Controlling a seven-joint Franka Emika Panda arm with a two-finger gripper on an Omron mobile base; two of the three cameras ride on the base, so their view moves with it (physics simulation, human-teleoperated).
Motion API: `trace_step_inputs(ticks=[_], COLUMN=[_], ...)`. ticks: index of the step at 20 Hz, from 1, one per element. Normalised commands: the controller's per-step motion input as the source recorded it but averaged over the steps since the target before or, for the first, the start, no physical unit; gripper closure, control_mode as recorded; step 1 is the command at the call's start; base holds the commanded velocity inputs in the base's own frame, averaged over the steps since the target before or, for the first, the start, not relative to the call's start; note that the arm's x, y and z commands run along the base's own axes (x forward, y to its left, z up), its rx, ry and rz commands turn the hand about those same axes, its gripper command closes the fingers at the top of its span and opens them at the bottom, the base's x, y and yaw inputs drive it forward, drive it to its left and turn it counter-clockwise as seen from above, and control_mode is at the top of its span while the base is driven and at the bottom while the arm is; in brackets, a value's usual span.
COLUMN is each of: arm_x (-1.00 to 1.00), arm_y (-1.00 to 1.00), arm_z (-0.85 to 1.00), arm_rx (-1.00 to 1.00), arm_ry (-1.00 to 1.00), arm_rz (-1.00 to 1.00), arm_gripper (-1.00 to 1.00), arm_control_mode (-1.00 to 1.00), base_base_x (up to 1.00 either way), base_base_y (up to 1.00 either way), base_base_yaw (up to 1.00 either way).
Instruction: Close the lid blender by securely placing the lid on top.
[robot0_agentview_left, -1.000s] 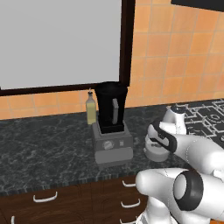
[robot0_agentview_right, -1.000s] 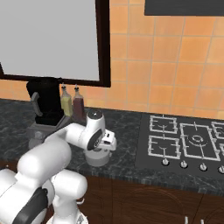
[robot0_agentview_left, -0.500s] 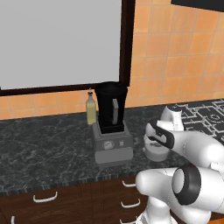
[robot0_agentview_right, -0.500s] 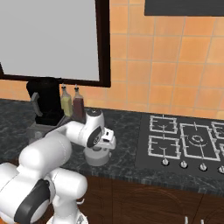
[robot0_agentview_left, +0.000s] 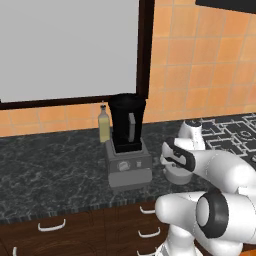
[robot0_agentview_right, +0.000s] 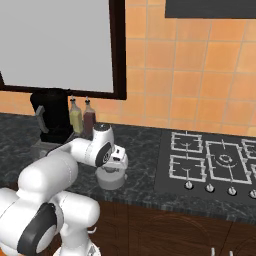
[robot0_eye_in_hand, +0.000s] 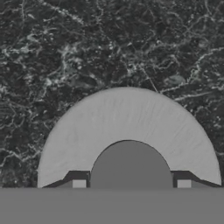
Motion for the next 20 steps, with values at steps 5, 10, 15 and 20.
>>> trace_step_inputs(ticks=[5,10,15,20], arm_x=[-0.01,-0.17,-0.24,-0.14], arm_y=[0.0,0.0,0.0,0.0], arm_z=[0.01,0.65,0.99,1.0], arm_rx=[0.0,0.0,0.0,0.0], arm_ry=[0.01,0.04,0.0,0.0], arm_rz=[0.0,0.0,0.0,0.0], arm_gripper=[1.0,1.0,1.0,1.0], arm_control_mode=[-1.0,-1.0,-1.0,-1.0], base_base_x=[0.0,0.0,0.0,0.0], base_base_y=[0.0,0.0,0.0,0.0], base_base_yaw=[0.0,0.0,0.0,0.0])
